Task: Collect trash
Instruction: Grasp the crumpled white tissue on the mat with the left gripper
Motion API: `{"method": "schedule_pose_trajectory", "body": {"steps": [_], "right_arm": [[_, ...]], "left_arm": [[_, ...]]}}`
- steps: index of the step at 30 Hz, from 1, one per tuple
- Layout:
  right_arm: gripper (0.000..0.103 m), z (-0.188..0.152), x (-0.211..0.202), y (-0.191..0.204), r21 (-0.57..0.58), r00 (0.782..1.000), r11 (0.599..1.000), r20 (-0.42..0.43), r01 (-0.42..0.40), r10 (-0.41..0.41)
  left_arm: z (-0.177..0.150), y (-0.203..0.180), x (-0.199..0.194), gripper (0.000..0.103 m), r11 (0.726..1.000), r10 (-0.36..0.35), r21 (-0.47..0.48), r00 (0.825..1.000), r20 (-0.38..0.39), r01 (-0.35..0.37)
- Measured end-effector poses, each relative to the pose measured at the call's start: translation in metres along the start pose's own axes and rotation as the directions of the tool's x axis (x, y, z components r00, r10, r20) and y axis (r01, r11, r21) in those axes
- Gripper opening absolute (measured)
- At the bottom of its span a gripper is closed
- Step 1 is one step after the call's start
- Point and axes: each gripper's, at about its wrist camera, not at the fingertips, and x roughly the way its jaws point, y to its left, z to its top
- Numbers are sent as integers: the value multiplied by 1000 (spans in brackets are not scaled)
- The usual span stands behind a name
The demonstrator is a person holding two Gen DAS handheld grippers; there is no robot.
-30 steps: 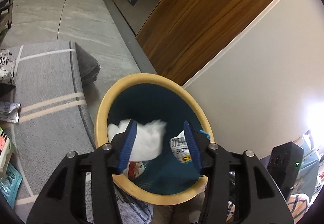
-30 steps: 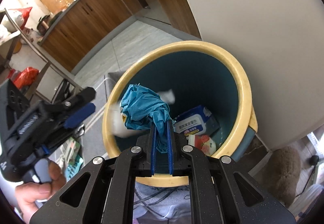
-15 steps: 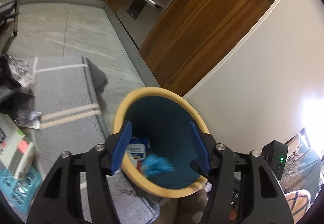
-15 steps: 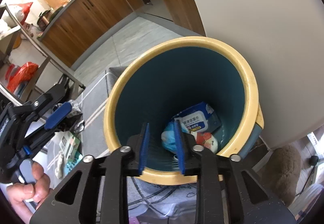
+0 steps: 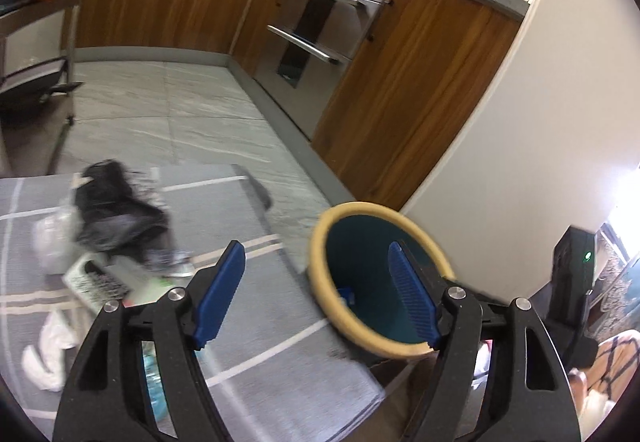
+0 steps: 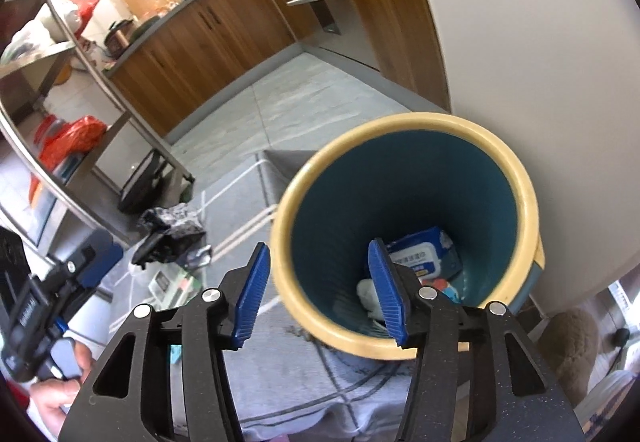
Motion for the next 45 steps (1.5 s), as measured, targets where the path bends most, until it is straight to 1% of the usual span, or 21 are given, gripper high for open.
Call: {"method": "schedule_pose_trajectory", "body": {"steps": [2,7,11,14,15,18,20,21,23,24,27,29,33,35,36,37,38,39,40,43,45], "right_arm": [[55,-1,1,5,-6,1000,1000,-5,-6,6],[58,-6,6,21,-25,999,999,-21,-26,25],[60,-10,11,39,-49,998,998,-34,-48,46],[61,-13,14,51,-68,997,996,-43,-64,61],[62,-15,15,56,-75,997,995,-46,-69,66],[62,-18,18,67,-91,996,993,-57,-80,74],[62,-21,21,73,-99,994,991,-68,-87,80],[62,-22,23,77,-104,994,990,-73,-91,84],[62,-25,25,82,-116,993,989,-81,-93,84],[62,-27,26,85,-122,993,988,-86,-95,85],[63,-33,30,92,-137,991,986,-101,-99,85],[63,-36,32,97,-152,990,983,-111,-100,84],[63,-44,38,109,-192,987,975,-140,-109,83],[63,-48,43,114,-214,984,970,-156,-115,82],[63,-49,45,117,-225,983,967,-163,-116,80],[63,-52,49,121,-240,982,963,-173,-119,78],[63,-53,51,124,-251,981,961,-179,-120,76],[63,-54,55,128,-266,979,956,-188,-123,74],[64,-55,58,132,-279,977,951,-199,-130,75],[67,-58,67,141,-306,970,939,-226,-155,87],[68,-60,77,149,-316,962,931,-252,-183,103]], "left_arm": [[-2,11,-8,73,1000,23,-7,1000,5,-23],[-9,51,-36,75,993,109,-53,994,28,-107],[-16,82,-53,78,978,187,-98,982,35,-183],[-24,107,-64,79,962,247,-130,969,26,-241],[-27,117,-67,79,953,271,-145,963,16,-266],[-36,139,-71,80,938,303,-169,953,-19,-301],[-42,150,-72,80,927,330,-175,943,-43,-332],[-45,154,-72,81,924,334,-177,941,-54,-338],[-51,161,-70,81,916,353,-170,932,-82,-362],[-54,165,-67,81,911,368,-157,924,-106,-381],[-61,170,-56,81,903,390,-130,908,-152,-409],[-69,179,-48,81,891,414,-113,888,-199,-440],[-78,189,-33,81,882,426,-90,864,-266,-463],[-82,190,-25,75,884,426,-65,856,-294,-463],[-83,189,-22,68,887,424,-53,854,-301,-459],[-83,187,-22,56,884,438,-29,849,-296,-467],[-84,185,-21,52,881,449,-8,843,-298,-472],[-84,184,-21,41,881,451,0,842,-294,-472],[-83,185,-23,27,887,438,-12,850,-293,-461],[-82,193,-31,17,892,414,-66,865,-284,-448],[-80,197,-39,16,887,414,-100,872,-259,-451]]}}
